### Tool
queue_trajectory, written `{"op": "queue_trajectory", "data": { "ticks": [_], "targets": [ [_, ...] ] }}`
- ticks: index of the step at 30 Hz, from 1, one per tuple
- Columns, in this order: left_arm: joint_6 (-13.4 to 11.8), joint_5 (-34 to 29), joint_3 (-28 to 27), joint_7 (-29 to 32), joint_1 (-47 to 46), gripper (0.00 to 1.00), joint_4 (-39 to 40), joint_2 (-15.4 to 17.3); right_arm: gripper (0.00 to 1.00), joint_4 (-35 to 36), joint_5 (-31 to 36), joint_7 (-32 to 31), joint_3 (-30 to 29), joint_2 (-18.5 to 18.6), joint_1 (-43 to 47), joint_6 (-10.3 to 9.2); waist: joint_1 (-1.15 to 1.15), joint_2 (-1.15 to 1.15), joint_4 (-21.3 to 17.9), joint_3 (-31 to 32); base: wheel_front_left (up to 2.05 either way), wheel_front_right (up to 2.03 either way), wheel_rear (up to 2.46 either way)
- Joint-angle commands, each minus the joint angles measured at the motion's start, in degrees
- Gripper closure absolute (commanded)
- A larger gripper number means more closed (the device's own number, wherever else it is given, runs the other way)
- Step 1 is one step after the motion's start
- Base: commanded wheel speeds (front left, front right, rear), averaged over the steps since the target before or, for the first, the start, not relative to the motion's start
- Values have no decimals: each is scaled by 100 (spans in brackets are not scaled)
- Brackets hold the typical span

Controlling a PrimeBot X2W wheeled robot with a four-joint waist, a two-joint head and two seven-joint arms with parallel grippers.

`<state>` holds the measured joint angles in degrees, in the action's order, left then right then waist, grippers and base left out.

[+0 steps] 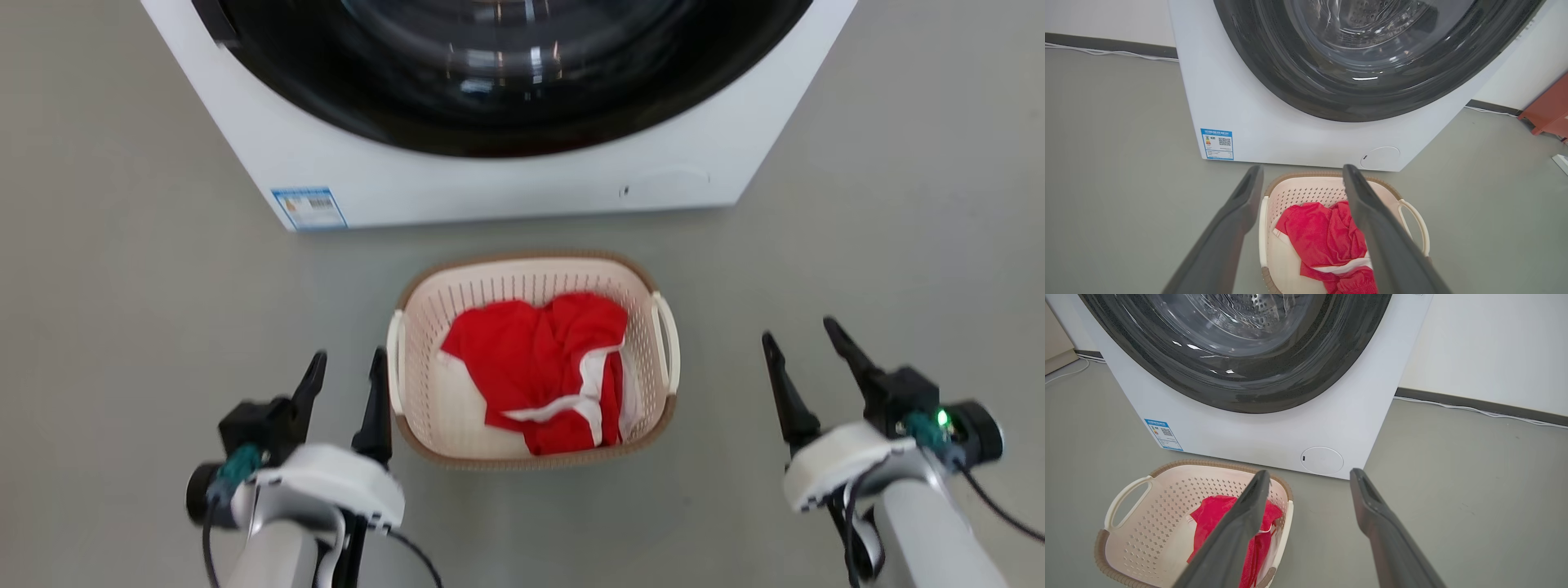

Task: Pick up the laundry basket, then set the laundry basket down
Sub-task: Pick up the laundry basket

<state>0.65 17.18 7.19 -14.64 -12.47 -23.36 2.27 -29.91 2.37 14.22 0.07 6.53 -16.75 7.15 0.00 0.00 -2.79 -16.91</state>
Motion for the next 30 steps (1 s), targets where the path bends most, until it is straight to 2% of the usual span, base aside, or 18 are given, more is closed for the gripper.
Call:
{"op": "queue_trajectory", "data": {
  "ticks": [1,12,21,30],
  "targets": [
    [-65,50,-85,-36,-328,0,15,61,0,-13,-47,78,143,58,-267,34,0,0,-37,-413,0,0,0],
    [-373,232,281,-36,-1612,0,-954,61,0,-562,-119,78,353,164,-1363,34,0,0,-52,-1674,0,0,0],
    [-552,420,467,-36,-2472,0,-1543,61,0,-952,-297,78,753,229,-2083,34,0,0,-7,-2558,0,0,0],
    [-709,462,613,-36,-2824,0,-1733,61,0,-1023,-361,78,878,282,-2306,34,0,0,16,-2907,0,0,0]
  ]
}}
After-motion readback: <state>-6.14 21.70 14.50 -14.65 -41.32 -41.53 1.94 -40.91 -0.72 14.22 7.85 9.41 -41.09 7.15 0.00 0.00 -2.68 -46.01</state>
